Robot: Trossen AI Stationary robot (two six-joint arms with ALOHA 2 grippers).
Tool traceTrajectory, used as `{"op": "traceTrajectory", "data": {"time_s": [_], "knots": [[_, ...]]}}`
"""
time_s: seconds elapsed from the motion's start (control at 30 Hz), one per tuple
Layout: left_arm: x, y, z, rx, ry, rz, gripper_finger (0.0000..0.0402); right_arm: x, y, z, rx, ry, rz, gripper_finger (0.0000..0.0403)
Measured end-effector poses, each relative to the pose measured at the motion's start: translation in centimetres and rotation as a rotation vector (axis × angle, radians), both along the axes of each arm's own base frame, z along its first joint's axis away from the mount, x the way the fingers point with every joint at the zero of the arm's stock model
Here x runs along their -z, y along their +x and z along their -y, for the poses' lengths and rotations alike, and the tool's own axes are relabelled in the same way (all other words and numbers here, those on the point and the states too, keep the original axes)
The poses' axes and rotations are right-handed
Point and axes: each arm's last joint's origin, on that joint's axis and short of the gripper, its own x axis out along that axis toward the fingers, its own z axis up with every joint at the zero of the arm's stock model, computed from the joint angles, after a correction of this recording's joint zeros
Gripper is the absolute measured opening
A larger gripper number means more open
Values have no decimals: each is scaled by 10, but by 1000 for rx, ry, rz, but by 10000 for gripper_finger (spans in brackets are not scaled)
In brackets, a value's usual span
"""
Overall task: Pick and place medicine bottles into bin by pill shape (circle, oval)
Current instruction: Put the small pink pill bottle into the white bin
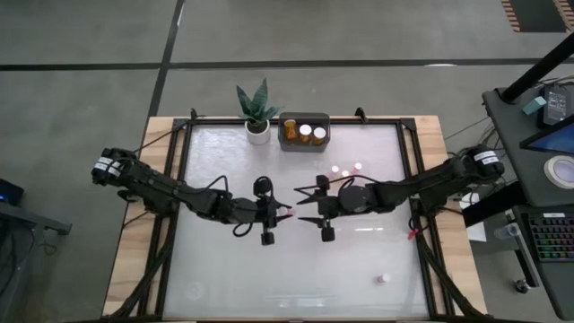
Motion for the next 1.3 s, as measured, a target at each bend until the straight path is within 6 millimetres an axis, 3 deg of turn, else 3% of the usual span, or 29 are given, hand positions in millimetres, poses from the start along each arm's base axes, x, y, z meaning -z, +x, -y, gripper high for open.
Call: {"op": "traceTrajectory", "data": {"time_s": [0.27,0.5,0.7,1.3], "knots": [[0,0,0,24,55,-9,75,-14,18,-4,-24,-35,53,194],[1,0,0,26,55,-11,75,-13,36,-7,-25,-51,37,192],[2,-1,1,34,55,-17,75,-12,40,-8,-26,-60,16,181],[-1,0,4,88,78,-2,75,-10,40,-6,-20,-42,-6,87]]}}
